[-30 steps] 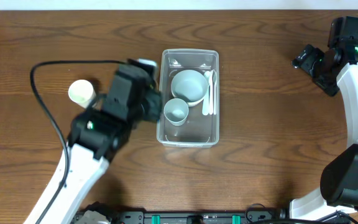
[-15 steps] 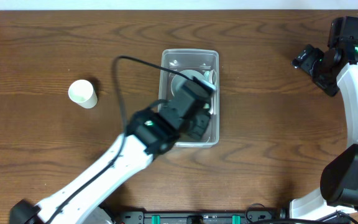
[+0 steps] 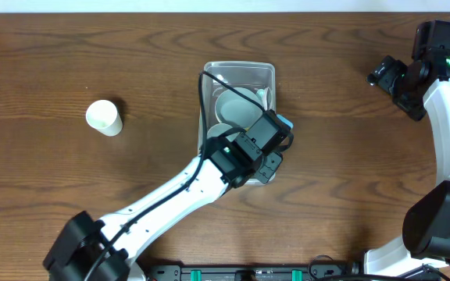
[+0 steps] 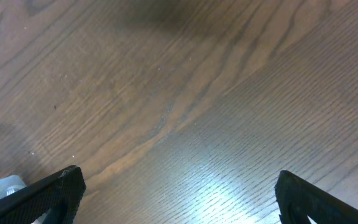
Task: Pack container
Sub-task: 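Carry the yellow cup with the left gripper into the container and release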
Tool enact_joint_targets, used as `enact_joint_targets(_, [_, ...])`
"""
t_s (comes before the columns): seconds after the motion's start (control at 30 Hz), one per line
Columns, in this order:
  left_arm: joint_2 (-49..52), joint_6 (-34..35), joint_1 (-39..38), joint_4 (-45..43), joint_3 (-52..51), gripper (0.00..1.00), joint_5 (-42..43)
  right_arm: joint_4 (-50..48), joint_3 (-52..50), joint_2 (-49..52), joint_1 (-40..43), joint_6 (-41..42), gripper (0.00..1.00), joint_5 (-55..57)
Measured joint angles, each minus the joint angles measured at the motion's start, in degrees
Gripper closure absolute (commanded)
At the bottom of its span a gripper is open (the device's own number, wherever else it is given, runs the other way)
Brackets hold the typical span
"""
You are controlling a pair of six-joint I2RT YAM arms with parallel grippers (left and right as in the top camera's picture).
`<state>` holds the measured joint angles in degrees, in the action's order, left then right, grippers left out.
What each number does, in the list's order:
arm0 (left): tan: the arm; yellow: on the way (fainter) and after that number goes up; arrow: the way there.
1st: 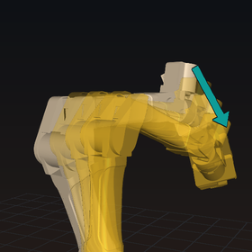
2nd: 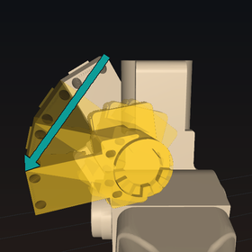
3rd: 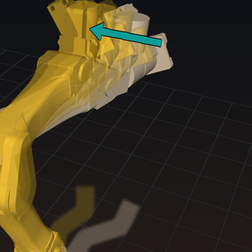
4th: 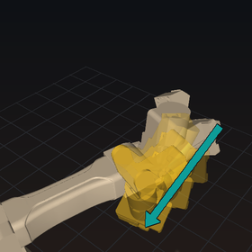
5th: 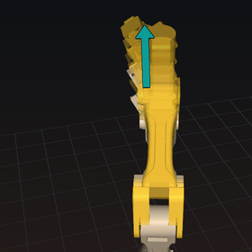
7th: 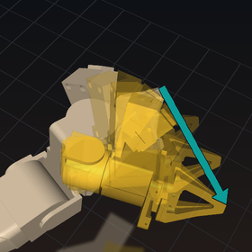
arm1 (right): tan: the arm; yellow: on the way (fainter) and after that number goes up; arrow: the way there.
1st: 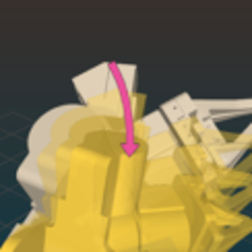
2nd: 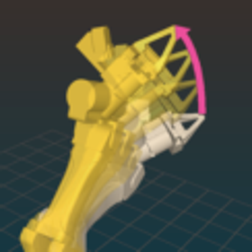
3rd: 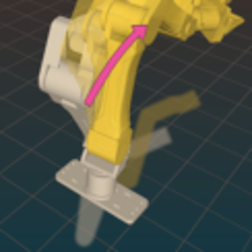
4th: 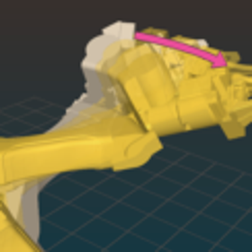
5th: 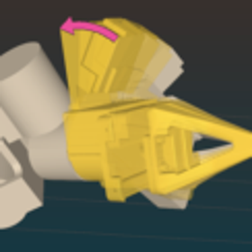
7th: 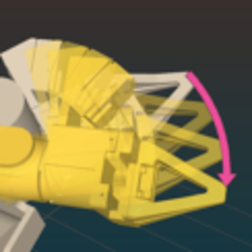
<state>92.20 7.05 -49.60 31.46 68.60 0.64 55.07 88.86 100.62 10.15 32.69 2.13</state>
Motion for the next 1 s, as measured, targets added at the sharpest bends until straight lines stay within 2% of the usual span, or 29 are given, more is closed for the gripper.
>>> enact_joint_targets(0.4, [3.8,-0.04,0.2,-0.85,0.0,0.94,-6.99,0.0,0.0,0.0,0.0,0.0,0.01,0.0])
enact_joint_targets(0.63, [6.38,-0.02,0.42,-0.83,0.0,0.94,-7.65,0.0,0.0,0.0,0.0,0.0,0.01,0.0])
enact_joint_targets(0.67, [6.64,-0.02,0.42,-0.83,0.0,0.93,-7.72,0.0,0.0,0.0,0.0,0.0,0.01,0.0])
enact_joint_targets(0.77, [6.84,-0.48,0.42,-0.66,0.0,0.76,-7.96,0.0,0.0,0.0,0.0,0.0,0.01,0.0])
enact_joint_targets(0.87, [6.84,-0.55,0.44,-0.61,0.0,0.66,-8.39,-0.02,0.0,0.0,0.0,0.0,0.01,0.0])
enact_joint_targets(1.0, [6.84,-0.68,0.44,-0.61,0.0,0.65,-8.44,0.0,0.0,0.0,0.0,0.0,0.01,0.0])
